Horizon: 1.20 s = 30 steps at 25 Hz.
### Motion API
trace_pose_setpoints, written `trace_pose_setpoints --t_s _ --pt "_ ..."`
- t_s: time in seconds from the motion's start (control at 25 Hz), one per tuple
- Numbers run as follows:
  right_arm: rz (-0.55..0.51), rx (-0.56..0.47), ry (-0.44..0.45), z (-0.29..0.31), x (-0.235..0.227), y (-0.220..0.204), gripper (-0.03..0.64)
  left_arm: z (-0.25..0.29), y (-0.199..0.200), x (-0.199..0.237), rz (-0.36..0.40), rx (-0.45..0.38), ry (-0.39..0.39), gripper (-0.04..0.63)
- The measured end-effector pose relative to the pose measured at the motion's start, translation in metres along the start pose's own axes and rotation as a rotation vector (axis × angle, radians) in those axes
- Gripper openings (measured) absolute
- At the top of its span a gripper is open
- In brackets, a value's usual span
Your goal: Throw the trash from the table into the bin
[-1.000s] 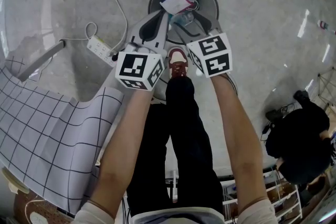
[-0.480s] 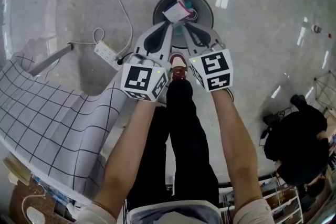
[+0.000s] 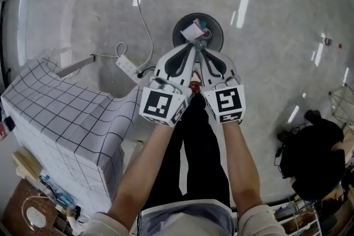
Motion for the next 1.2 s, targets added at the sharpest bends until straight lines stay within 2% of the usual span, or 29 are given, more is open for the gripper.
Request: trace_pose_setpoints --t_s 0.28,0.48,0.92,1.08,1.2 --pt "-0.004 -0.117 -0.047 -0.051 0.005 0.06 0.018 -0.021 0.047 -0.019 -0.003 -0.069 0.008 0.006" --pt "-0.008 -0.164 -0.074 -0.103 0.024 0.109 0.018 -0.055 0.091 -0.054 -0.01 -0.083 -0.001 0.006" --pt "-0.057 -0.318 -0.112 -0.19 0.06 0.23 0.018 -0.113 0.222 -0.09 0.078 -0.198 -0.013 0.006" --pt "-0.091 -0.348 -0.104 -0.221 0.079 0.261 0.018 -0.14 0.256 -0.114 0.117 -0.236 -0.04 0.006" --pt "-0.101 -0.384 -0.085 -0.239 0.095 0.28 0.018 -0.16 0.277 -0.124 0.109 -0.271 -0.045 0.006"
Point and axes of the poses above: the fingertips, and each gripper's own axes: z forward along the fingers, x to its left, y out of its top, the point moved 5 cm from there along -z, backward along the fingers, and after that the axes turned 5 degrees about x, right-handed, at the moved point
